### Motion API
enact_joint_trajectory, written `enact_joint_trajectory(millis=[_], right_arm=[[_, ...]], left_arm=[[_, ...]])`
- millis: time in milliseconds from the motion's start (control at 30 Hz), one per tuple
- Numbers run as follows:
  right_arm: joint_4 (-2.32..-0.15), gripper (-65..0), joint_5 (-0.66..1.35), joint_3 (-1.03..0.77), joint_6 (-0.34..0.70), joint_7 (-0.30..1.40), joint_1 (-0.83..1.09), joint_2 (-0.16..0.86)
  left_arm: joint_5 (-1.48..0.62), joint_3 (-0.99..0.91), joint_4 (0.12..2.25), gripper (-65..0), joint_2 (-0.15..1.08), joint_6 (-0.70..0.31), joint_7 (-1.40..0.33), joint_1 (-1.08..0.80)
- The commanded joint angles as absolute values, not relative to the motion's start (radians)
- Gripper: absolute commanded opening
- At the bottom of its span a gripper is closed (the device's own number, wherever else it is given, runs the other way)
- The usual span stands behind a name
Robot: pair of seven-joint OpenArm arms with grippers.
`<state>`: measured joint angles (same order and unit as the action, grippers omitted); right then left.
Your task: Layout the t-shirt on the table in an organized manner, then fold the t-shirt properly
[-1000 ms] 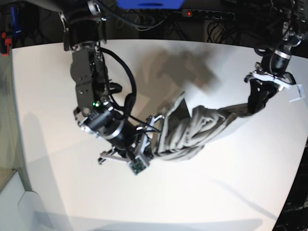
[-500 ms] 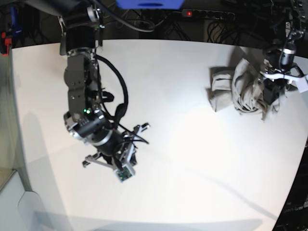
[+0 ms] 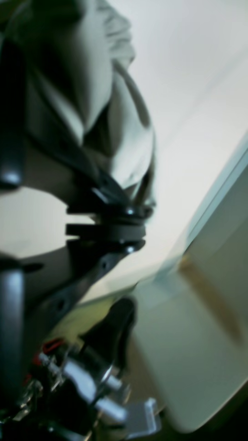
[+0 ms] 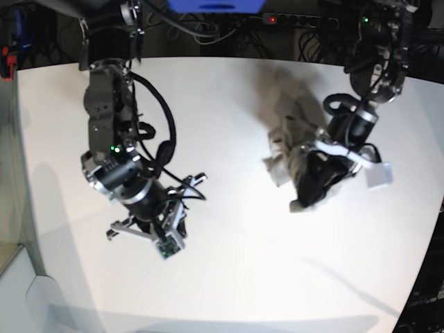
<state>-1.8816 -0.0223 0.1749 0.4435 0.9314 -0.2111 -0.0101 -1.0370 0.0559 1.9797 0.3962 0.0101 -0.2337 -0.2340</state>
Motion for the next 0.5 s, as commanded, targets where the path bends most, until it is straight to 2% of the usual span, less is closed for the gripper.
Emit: enact_joint_trajectory(millis=[0,267,467], right_arm=[[-1.903,-65.0,-0.007,0.173,0.437,0.905,-0.223,-0.002],[-1.931,-65.0,-0.007,0.068,0.437,0.906,-0.211,0.082],[-1.931,-65.0,-0.007,0.004,0.438,0.983,-0.202,0.105]], left_arm=[[-1.056,0.085,2.0,-64.7,0.404,0.004,-0.197,-0.186],[-1.063,0.251,2.0,-64.7,0.401,0.005,-0.197,0.041],[-1.056,0.259,1.91,-64.7,0.424,-0.005,-0.199,-0.025]])
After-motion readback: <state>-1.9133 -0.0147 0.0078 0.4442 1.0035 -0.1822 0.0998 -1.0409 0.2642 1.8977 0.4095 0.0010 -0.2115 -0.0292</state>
